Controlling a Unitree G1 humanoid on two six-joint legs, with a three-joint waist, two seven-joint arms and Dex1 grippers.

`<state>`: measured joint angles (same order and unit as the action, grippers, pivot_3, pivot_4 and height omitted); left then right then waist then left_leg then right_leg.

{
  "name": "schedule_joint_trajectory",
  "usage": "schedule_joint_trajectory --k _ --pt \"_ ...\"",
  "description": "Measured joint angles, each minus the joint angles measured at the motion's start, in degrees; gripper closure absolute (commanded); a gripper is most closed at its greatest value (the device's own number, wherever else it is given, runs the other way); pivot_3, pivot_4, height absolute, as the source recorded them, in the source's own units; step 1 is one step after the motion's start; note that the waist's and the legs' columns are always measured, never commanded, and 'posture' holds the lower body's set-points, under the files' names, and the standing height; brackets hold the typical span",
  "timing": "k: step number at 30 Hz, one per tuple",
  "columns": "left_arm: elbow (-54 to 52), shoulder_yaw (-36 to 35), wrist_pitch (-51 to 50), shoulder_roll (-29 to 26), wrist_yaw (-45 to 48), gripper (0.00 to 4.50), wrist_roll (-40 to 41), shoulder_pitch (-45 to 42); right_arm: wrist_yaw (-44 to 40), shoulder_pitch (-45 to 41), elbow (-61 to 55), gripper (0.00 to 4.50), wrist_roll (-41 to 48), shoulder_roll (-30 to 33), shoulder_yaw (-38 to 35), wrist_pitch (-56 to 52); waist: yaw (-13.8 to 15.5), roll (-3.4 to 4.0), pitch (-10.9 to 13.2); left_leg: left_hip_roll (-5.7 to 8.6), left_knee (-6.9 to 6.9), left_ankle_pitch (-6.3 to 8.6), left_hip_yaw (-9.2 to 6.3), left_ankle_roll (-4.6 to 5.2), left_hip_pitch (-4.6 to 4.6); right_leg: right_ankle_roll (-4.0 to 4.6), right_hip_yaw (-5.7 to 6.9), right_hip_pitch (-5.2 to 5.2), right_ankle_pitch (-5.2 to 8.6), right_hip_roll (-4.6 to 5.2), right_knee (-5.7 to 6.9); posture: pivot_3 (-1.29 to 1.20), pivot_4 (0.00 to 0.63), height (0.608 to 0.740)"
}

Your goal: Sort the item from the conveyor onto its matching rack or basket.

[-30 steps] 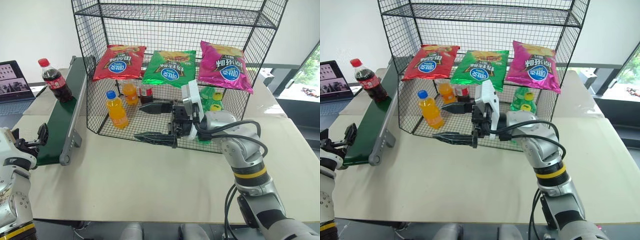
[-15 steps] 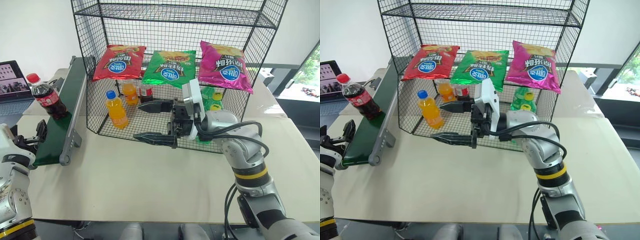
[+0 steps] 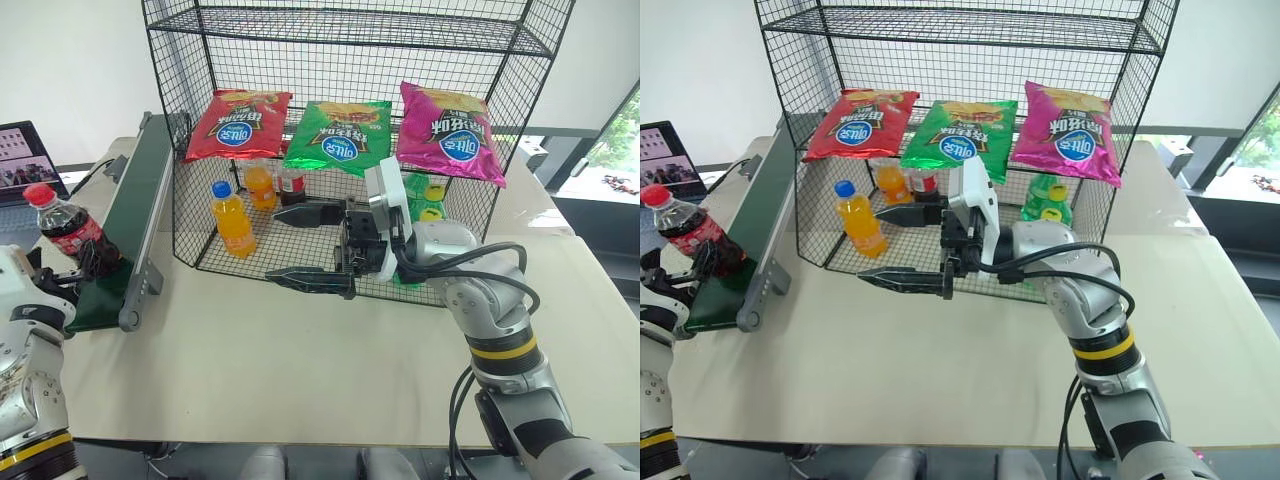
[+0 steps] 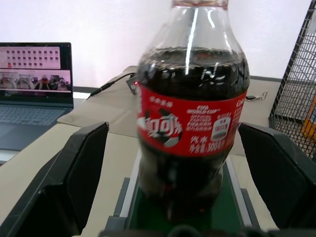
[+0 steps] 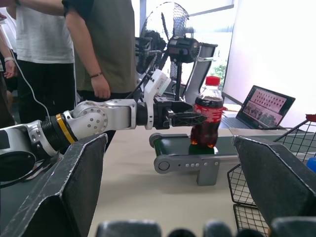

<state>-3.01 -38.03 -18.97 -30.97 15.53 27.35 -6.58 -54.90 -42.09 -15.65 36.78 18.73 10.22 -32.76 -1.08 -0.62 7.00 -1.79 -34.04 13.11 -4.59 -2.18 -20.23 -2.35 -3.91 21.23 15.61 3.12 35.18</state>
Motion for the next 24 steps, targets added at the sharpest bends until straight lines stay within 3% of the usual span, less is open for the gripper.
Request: schedule_joint_trajectory --k 3,8,13,18,20,24 --pt "0.5 0.0 0.0 -0.2 0.3 0.04 0.0 -0.2 0.1 0.0 0.0 0.00 0.0 0.1 0.0 0.0 0.0 0.00 0.0 0.00 0.01 0.00 0.00 0.00 0.00 0.00 0.00 0.00 0.00 0.00 0.00 0.00 0.150 0.738" --pt "0.9 0.0 0.1 -0.4 1.6 1.40 0.1 -0.1 0.3 0.0 -0.1 0.00 0.1 0.2 0.0 -0.1 0.1 0.00 0.0 0.01 0.01 0.00 0.00 0.00 0.00 0.00 0.00 0.00 0.00 0.01 0.00 0.00 0.150 0.738" --pt "-4.3 -0.5 -1.3 0.6 0.9 1.40 1.9 3.6 0.6 0.3 -1.1 0.00 0.1 0.8 0.0 -0.2 0.1 0.00 0.0 0.00 0.03 0.00 0.01 -0.01 -0.02 0.00 -0.01 0.00 0.00 0.04 -0.06 0.00 0.150 0.738" --pt "-21.3 -0.1 -8.6 3.0 -2.3 1.40 6.5 11.2 2.7 6.1 -4.3 0.00 -0.9 5.2 -0.9 -0.2 0.6 -0.28 0.0 0.04 0.09 0.01 -0.04 -0.02 -0.06 0.00 0.05 -0.04 0.00 0.13 -0.14 0.00 0.150 0.738" --pt "-26.8 2.4 -11.6 3.1 -3.5 1.40 8.6 11.1 4.6 10.7 -6.3 0.00 -2.3 6.9 -1.6 -0.2 1.2 -0.31 0.0 0.10 0.05 0.00 -0.03 -0.03 -0.06 -0.01 0.07 -0.09 0.00 0.19 -0.16 0.00 0.150 0.738" --pt "-32.2 13.8 -15.8 3.8 -4.3 1.40 9.6 6.8 12.0 19.4 -10.6 0.00 -7.8 8.2 -1.8 -0.2 0.9 -0.24 0.1 0.10 -0.01 -0.03 0.03 -0.07 -0.05 -0.08 -0.02 -0.07 0.04 0.10 -0.14 0.00 0.150 0.738"
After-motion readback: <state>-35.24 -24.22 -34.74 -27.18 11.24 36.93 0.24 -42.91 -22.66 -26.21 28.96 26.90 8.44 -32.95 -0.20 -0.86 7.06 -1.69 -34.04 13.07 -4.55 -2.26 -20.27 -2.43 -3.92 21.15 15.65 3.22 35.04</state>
